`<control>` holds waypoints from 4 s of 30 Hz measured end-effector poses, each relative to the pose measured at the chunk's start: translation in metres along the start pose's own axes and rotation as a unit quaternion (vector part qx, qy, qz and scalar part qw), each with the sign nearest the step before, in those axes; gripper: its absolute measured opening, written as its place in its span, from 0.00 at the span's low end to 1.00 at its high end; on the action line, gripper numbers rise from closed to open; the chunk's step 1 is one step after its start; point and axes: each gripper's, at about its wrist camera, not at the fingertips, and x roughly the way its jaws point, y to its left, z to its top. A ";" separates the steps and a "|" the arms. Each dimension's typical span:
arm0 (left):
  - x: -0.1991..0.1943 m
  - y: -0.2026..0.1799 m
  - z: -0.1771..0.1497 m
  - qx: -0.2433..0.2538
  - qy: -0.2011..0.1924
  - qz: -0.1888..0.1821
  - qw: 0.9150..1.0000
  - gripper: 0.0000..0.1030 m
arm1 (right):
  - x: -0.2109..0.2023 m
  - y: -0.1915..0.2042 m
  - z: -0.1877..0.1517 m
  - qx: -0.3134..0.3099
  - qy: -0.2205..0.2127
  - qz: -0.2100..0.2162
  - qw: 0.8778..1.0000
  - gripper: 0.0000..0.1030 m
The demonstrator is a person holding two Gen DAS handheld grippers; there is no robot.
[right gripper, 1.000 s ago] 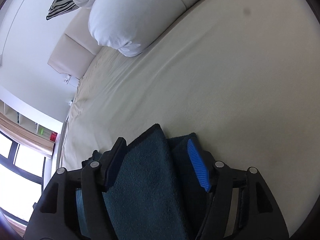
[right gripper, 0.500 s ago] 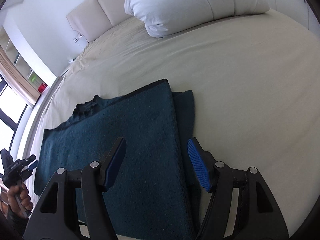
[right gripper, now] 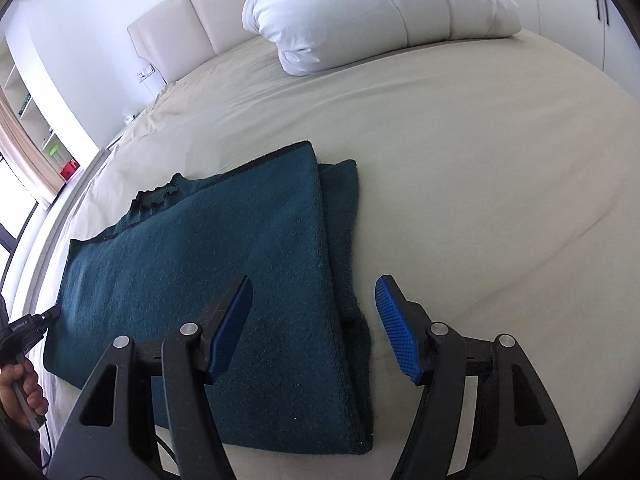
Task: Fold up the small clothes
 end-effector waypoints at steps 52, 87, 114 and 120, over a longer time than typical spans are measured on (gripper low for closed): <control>-0.001 0.007 -0.015 0.017 0.005 0.012 1.000 0.08 | -0.023 -0.019 -0.050 -0.001 0.032 -0.014 0.999 0.04; 0.083 -0.011 0.072 0.029 -0.043 -0.011 0.999 0.38 | 0.156 0.054 0.073 0.137 0.059 0.213 0.966 0.17; 0.004 -0.052 -0.067 0.137 0.002 0.049 0.989 0.50 | 0.077 0.141 -0.073 0.054 0.131 0.301 0.943 0.33; 0.003 -0.051 -0.071 0.138 -0.003 0.048 0.989 0.50 | 0.046 0.031 -0.047 0.158 0.048 0.209 0.964 0.35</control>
